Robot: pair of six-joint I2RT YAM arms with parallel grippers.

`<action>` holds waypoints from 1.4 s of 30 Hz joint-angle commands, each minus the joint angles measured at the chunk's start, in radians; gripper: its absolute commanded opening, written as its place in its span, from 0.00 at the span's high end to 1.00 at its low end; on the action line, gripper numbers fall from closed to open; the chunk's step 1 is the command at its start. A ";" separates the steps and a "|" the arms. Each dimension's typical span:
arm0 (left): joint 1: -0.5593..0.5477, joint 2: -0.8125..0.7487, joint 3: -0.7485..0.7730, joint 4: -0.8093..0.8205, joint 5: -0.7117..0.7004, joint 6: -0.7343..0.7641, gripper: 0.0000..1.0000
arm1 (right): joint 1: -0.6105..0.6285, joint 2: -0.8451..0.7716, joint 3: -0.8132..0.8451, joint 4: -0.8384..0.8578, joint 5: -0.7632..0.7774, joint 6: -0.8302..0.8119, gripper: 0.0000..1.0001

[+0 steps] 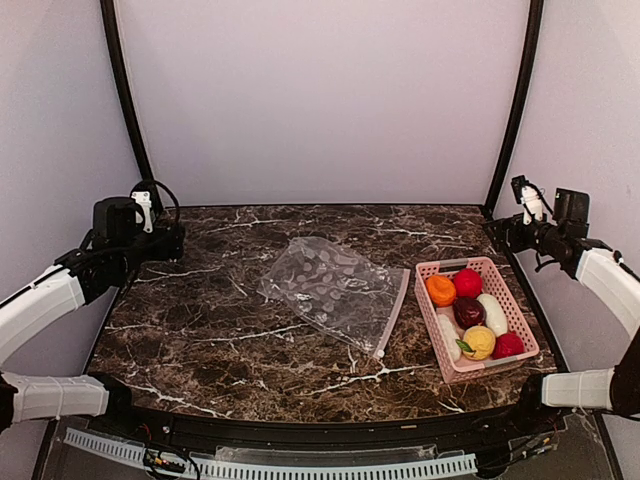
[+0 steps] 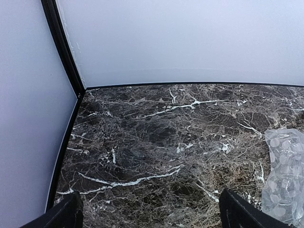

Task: Place the food in the zip-top bag and seal the zipper
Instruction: Adjust the bin at the center of the board.

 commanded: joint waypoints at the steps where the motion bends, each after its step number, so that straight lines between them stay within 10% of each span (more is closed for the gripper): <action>1: 0.009 -0.047 -0.035 0.011 0.069 -0.004 0.01 | -0.007 -0.003 0.006 0.027 -0.049 -0.026 0.02; 16: 0.001 -0.010 -0.027 -0.070 0.211 0.017 0.01 | 0.111 0.026 0.200 -0.372 -0.230 -0.151 0.18; 24: -0.123 -0.038 0.179 -0.153 0.102 0.120 0.01 | 0.286 0.123 0.170 -0.434 -0.131 -0.197 0.26; 34: -0.551 0.438 0.556 -0.181 -0.263 0.329 0.01 | 0.346 0.229 0.200 -0.474 -0.095 -0.218 0.31; 42: -0.596 0.459 0.429 -0.132 -0.148 0.316 0.01 | 0.376 0.236 0.176 -0.514 -0.085 -0.244 0.30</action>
